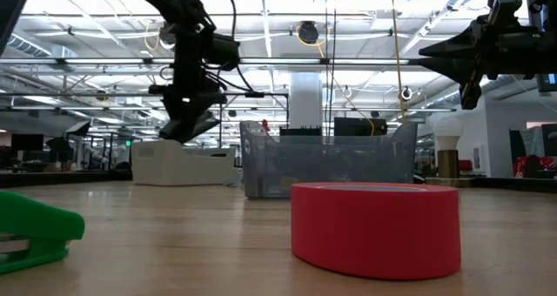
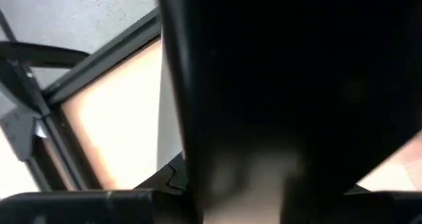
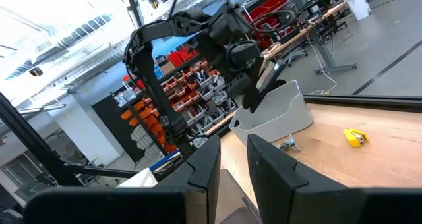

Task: Pick and place Stapler, Stapler remover, tape
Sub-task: Put the black stapler into the gray bin

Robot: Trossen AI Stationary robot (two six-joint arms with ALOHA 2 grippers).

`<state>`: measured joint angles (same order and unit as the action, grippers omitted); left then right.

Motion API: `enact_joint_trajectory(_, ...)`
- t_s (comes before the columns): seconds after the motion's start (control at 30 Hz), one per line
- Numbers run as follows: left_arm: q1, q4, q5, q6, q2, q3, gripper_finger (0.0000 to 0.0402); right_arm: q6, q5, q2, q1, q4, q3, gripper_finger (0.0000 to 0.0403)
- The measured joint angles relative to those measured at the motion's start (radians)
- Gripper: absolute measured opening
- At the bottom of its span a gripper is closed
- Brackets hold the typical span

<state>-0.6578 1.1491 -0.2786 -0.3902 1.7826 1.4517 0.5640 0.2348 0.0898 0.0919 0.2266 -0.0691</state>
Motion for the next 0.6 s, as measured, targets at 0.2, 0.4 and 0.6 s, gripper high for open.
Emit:
enact_joint_trajectory(0.2, -0.027, 0.112, 0.031, 0.004, 0.072, 0.065, 0.0131, 0.0, 0.0, 0.0, 0.0, 0.0, 0.0, 0.007)
enact_joint_trajectory(0.4, -0.045, 0.142, 0.042, 0.003, 0.074, 0.066, 0.0131, -0.002, 0.0, 0.0, 0.0, -0.001, 0.0, 0.007)
enact_joint_trajectory(0.6, -0.043, 0.134, 0.042, -0.011, 0.105, 0.066, 0.0131, -0.003, 0.0, 0.0, 0.0, -0.001, 0.0, 0.007)
